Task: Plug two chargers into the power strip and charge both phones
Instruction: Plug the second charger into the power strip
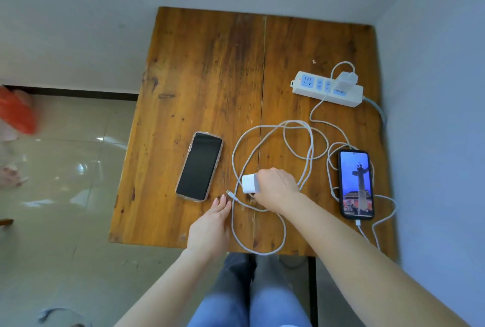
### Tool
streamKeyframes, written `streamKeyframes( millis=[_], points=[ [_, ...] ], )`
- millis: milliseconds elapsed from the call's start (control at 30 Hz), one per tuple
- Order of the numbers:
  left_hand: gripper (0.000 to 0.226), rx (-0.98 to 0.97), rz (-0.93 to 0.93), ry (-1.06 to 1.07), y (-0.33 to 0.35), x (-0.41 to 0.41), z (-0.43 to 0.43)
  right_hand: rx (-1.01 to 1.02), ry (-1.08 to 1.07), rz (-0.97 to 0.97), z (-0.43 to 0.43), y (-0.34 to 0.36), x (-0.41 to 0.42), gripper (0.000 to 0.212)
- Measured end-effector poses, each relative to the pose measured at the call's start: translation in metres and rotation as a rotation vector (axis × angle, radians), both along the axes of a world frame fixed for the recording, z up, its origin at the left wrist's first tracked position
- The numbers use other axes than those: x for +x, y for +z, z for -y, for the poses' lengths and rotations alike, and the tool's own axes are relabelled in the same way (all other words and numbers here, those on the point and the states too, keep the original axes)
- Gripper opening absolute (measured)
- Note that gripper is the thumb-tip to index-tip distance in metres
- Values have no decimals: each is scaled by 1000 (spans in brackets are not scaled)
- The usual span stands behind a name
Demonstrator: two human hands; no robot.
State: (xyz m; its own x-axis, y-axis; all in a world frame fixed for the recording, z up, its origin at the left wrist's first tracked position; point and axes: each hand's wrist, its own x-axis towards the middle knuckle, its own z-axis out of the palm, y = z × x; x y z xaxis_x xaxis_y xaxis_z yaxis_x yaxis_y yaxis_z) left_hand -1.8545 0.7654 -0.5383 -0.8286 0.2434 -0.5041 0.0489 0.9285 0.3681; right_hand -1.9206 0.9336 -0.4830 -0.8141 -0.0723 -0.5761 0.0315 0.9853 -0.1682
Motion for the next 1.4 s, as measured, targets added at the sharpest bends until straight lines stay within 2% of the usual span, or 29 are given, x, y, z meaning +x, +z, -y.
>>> streamKeyframes(
  millis=[100,167,200,267,433,500,600,767,833,900,1200,1400],
  points=[
    [39,33,95,147,11,-21,-10,-280,-320,23,-19,11,-8,40],
    [28,94,46,268,20,-40,-22,-498,-525,17,-31,22,-20,35],
    [26,105,-7,310,24,-50,-29,-561,-587,-12,-37,28,-28,27],
    [23,135,-101,356,33,-73,-46,-633,-681,-63,-50,41,-48,32],
    [36,261,-179,286,50,-133,-99,-809,-819,-129,-93,64,-107,27],
    [43,267,-202,233,52,-157,-121,-771,-819,-214,-113,70,-133,25],
    [57,241,-199,134,49,-190,-154,-583,-720,-339,-145,70,-173,32],
    [78,109,-167,-157,32,-232,-191,-291,-392,-320,-180,60,-218,30],
    [81,62,-129,-216,25,-242,-200,-173,-286,-306,-186,52,-230,34],
    [81,24,-91,-234,21,-247,-205,-95,-243,-274,-190,43,-237,26],
    [85,-34,-51,-220,16,-248,-207,-68,-218,-201,-207,33,-252,24],
    [83,-33,-27,-212,18,-251,-208,46,-68,-206,-197,37,-256,14]
  ],
)
